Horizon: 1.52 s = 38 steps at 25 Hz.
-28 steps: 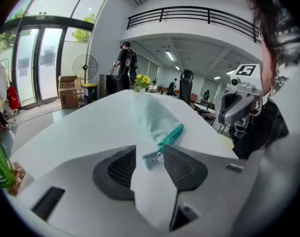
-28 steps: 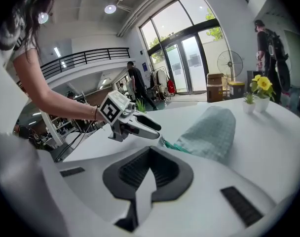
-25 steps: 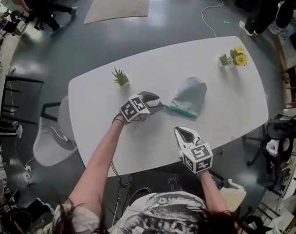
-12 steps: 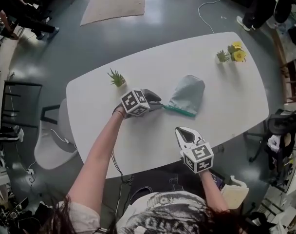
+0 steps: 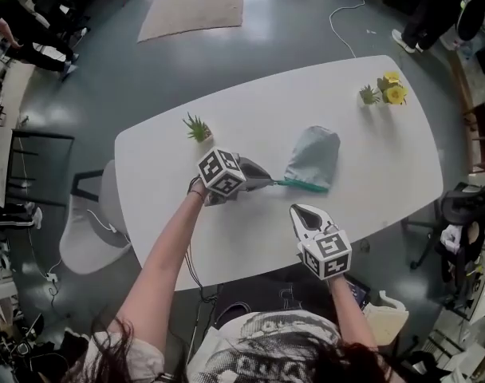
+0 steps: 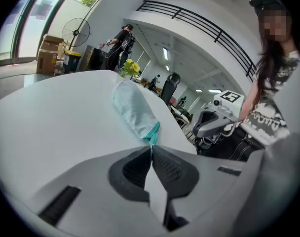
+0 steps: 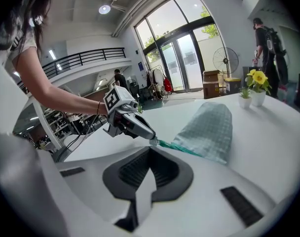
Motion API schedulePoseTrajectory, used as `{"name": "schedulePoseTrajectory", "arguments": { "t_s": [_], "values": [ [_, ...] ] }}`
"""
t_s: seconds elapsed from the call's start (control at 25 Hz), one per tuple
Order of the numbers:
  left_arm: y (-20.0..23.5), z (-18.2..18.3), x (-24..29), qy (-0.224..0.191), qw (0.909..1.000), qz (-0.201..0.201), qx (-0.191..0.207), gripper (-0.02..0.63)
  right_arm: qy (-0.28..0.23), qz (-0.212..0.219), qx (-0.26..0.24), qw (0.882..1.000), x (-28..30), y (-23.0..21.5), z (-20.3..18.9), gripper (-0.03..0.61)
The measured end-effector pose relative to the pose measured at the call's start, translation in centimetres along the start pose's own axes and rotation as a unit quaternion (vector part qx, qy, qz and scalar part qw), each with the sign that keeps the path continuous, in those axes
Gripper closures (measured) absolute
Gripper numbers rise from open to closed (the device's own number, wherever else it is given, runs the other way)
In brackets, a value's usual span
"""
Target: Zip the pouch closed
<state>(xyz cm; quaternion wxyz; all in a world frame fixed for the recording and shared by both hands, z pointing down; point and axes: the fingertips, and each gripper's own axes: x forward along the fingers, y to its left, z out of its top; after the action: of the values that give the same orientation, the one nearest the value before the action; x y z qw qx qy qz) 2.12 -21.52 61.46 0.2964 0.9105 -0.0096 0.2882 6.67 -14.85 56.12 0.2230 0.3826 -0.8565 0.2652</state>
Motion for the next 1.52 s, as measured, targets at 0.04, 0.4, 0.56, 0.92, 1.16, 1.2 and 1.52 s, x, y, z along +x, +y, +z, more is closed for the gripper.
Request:
{"name": "schedulePoseTrajectory", "arguments": {
  "t_s": [0.04, 0.4, 0.56, 0.92, 1.16, 1.2, 1.52],
  "values": [
    [-0.5, 0.1, 0.2, -0.005, 1.0000, -0.002, -0.003, 0.595, 0.001, 0.000, 0.000, 1.000, 0.1, -0.1, 0.0, 0.577],
    [-4.7, 1.4, 2.1, -0.073, 0.9969, 0.003, -0.029, 0.597, 0.027, 0.001, 0.003, 1.000, 1.1, -0.5, -1.1, 0.575],
    [-6.4, 2.5, 2.5, -0.106, 0.9933, -0.001, -0.045, 0.597, 0.033, 0.000, 0.004, 0.999, 1.3, -1.0, -1.8, 0.546],
    [-7.8, 3.0, 3.0, -0.126, 0.9894, -0.004, -0.072, 0.598, 0.035, 0.006, -0.016, 0.999, 0.9, -1.3, -2.2, 0.509],
    [-8.2, 3.7, 3.4, -0.140, 0.9864, 0.003, -0.087, 0.598, 0.043, -0.021, -0.056, 0.997, 0.6, -1.6, -2.2, 0.494],
    [-8.3, 3.8, 3.5, -0.144, 0.9854, 0.002, -0.091, 0.598, 0.042, -0.023, -0.056, 0.997, 0.5, -1.6, -2.2, 0.483],
    [-9.0, 4.5, 4.0, -0.160, 0.9809, -0.016, -0.109, 0.598, 0.029, -0.047, -0.032, 0.998, -0.1, -3.1, -2.1, 0.539]
  ]
}}
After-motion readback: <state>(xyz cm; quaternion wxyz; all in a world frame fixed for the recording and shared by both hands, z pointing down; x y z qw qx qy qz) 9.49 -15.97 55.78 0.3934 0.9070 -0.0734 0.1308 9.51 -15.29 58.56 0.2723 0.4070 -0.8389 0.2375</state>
